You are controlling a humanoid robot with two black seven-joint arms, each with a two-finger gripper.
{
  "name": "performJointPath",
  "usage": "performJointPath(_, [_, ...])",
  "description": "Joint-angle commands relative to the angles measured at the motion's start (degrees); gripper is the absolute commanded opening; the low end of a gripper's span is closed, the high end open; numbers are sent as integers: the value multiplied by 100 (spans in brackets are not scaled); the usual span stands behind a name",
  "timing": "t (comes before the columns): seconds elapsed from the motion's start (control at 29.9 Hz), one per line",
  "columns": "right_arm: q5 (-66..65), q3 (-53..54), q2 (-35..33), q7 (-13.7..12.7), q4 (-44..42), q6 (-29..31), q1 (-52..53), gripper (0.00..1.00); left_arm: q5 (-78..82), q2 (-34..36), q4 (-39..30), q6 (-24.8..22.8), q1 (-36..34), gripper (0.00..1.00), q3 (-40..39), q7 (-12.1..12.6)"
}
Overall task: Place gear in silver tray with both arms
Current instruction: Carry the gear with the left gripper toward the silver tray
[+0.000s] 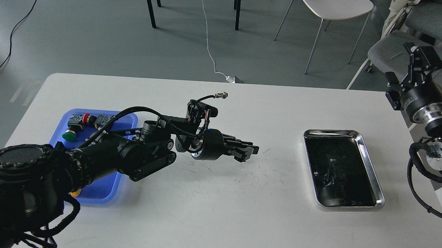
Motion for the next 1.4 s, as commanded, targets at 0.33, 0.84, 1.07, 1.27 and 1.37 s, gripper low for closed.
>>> performJointPath(0.33, [-8,-1,6,0,-16,1,-32,94,-7,-3,-48,22,146,9,19,-1])
performJointPath(0.84, [-8,-10,6,0,-16,-8,-32,94,-42,-3,-48,110,189,10,10,-1])
performJointPath(1.07, [-60,-10,6,0,-16,-8,-58,94,-51,-3,-135,189,242,10,-16,-1])
performJointPath(1.27, [-87,-10,6,0,-16,1,-58,94,-51,-3,-206,215,304,11,-8,-1])
performJointPath(1.37, [-96,-10,6,0,-25,1,-58,94,-60,-3,-215,215,312,12,-16,-1])
